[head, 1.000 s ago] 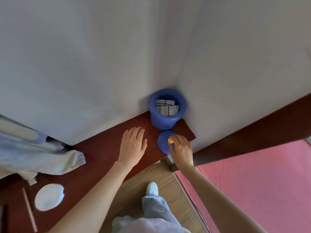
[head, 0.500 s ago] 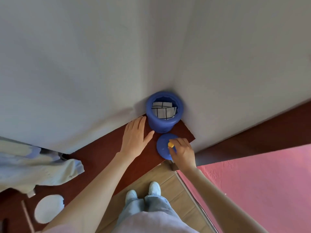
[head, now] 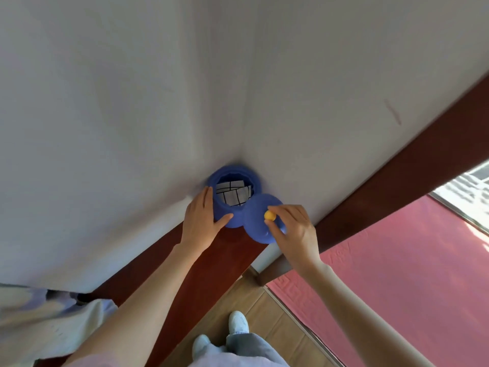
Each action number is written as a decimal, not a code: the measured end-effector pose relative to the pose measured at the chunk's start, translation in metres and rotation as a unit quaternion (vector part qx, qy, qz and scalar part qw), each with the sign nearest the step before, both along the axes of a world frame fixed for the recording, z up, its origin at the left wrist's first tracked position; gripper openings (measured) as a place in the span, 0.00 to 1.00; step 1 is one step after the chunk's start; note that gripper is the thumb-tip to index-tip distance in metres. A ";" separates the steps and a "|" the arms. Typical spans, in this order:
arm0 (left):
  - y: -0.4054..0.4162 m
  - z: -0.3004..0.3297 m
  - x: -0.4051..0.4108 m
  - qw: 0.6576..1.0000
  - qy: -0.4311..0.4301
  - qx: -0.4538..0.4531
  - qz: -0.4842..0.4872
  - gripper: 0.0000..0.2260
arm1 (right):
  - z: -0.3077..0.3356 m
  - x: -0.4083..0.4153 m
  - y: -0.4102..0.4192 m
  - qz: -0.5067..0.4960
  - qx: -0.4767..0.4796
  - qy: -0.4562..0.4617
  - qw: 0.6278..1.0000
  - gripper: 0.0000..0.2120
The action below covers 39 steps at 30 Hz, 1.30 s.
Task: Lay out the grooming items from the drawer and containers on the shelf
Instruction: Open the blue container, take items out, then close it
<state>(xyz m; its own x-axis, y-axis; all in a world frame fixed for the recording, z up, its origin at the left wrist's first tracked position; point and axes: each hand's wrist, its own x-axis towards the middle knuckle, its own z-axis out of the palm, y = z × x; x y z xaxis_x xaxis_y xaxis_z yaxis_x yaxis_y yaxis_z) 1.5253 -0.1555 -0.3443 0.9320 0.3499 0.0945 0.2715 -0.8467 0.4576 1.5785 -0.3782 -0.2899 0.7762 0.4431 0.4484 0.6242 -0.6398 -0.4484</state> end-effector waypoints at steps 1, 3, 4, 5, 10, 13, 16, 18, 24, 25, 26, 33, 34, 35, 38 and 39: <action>0.001 0.001 0.001 1.000 0.003 -0.002 0.000 0.38 | 0.004 0.006 0.005 0.004 0.004 -0.003 1.000 0.06; 0.003 0.003 0.004 1.000 0.002 -0.004 -0.001 0.39 | 0.010 0.020 0.017 0.015 0.008 -0.009 1.000 0.07; 0.005 0.004 0.005 1.000 0.001 -0.006 -0.002 0.39 | 0.012 0.028 0.024 0.017 0.004 -0.012 1.000 0.08; 0.006 0.004 0.006 1.000 0.002 -0.007 -0.003 0.39 | 0.014 0.035 0.031 0.017 -0.003 -0.012 1.000 0.09; 0.013 0.002 0.009 1.000 0.000 -0.006 -0.004 0.42 | 0.016 0.063 0.065 0.044 -0.053 0.024 0.997 0.11; 0.012 0.002 0.009 1.000 -0.016 -0.008 -0.001 0.42 | 0.013 0.074 0.081 0.066 -0.086 0.067 0.992 0.13; 0.011 0.002 0.009 1.000 -0.028 -0.010 -0.006 0.41 | 0.009 0.079 0.091 0.079 -0.104 0.080 0.988 0.13; 0.011 0.000 0.009 0.999 -0.030 -0.018 -0.005 0.40 | 0.006 0.080 0.095 0.083 -0.108 0.089 0.987 0.13; 0.010 -0.002 0.008 0.999 -0.026 -0.022 0.004 0.40 | -0.001 0.083 0.098 0.092 -0.125 0.099 0.983 0.12; 0.010 -0.001 0.008 0.999 -0.025 -0.020 0.005 0.40 | -0.001 0.083 0.099 0.094 -0.130 0.101 0.982 0.12; 0.009 -0.001 0.008 1.000 -0.023 -0.019 0.006 0.40 | -0.002 0.083 0.099 0.095 -0.133 0.101 0.981 0.13; 0.010 0.000 0.009 1.000 -0.011 -0.022 0.005 0.42 | -0.006 0.079 0.104 0.095 -0.125 0.106 0.982 0.12; 0.010 0.000 0.009 1.000 -0.009 -0.021 0.005 0.43 | -0.007 0.079 0.105 0.095 -0.125 0.107 0.982 0.12; 0.010 0.000 0.009 1.000 -0.009 -0.019 0.005 0.43 | -0.007 0.079 0.106 0.095 -0.126 0.110 0.981 0.12; 0.010 0.000 0.009 1.000 -0.009 -0.020 0.005 0.43 | -0.009 0.078 0.107 0.092 -0.126 0.118 0.981 0.12; 0.010 -0.001 0.009 1.000 -0.009 -0.020 0.006 0.42 | -0.009 0.077 0.107 0.090 -0.125 0.119 0.981 0.12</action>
<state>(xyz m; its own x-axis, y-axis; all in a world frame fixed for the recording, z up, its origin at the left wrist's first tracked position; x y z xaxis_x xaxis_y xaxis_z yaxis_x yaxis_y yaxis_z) 1.5341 -0.1457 -0.3450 0.9264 0.3641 0.0963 0.2725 -0.8245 0.4959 1.6558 -0.2716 -0.2990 0.7441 0.6562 0.1249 0.6348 -0.6364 -0.4383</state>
